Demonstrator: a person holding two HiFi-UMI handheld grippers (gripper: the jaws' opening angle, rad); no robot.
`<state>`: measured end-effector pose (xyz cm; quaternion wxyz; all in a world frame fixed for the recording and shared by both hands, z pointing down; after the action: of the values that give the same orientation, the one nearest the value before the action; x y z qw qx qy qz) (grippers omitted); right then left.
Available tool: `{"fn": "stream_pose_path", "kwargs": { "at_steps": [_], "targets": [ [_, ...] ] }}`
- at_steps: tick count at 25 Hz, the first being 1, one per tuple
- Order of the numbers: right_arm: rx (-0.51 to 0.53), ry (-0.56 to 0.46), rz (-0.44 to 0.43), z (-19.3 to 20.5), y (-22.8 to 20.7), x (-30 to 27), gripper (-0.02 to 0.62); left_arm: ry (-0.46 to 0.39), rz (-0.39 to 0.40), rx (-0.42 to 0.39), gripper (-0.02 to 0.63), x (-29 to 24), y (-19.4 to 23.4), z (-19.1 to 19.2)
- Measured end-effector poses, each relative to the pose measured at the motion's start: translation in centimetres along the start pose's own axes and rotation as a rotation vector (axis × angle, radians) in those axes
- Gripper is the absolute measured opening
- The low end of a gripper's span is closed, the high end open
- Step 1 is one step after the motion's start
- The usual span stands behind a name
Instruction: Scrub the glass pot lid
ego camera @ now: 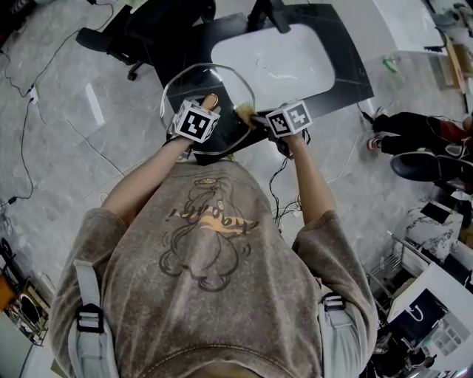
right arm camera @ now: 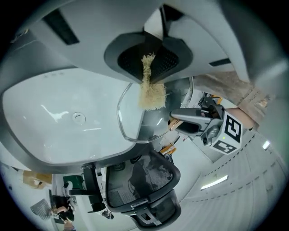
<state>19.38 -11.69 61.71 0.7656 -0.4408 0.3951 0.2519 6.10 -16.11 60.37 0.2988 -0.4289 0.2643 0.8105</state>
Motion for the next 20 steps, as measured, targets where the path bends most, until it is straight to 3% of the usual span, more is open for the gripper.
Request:
{"fn": "stream_pose_path", "kwargs": {
  "at_steps": [20],
  "targets": [
    [0.023, 0.051, 0.105, -9.1, -5.4, -0.7, 0.058, 0.002, 0.001, -0.005, 0.184, -0.3, 0.0, 0.3]
  ]
}}
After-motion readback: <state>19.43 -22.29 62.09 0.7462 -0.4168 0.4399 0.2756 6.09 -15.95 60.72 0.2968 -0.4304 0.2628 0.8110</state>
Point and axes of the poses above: the fingertips, and each gripper's own axes: x backward along the fingers, y to its left, z out of its underside, the point moved 2 cm from there along x, backward along the fingers, and after that the axes turned 6 degrees about y, right-handed, at the moved point
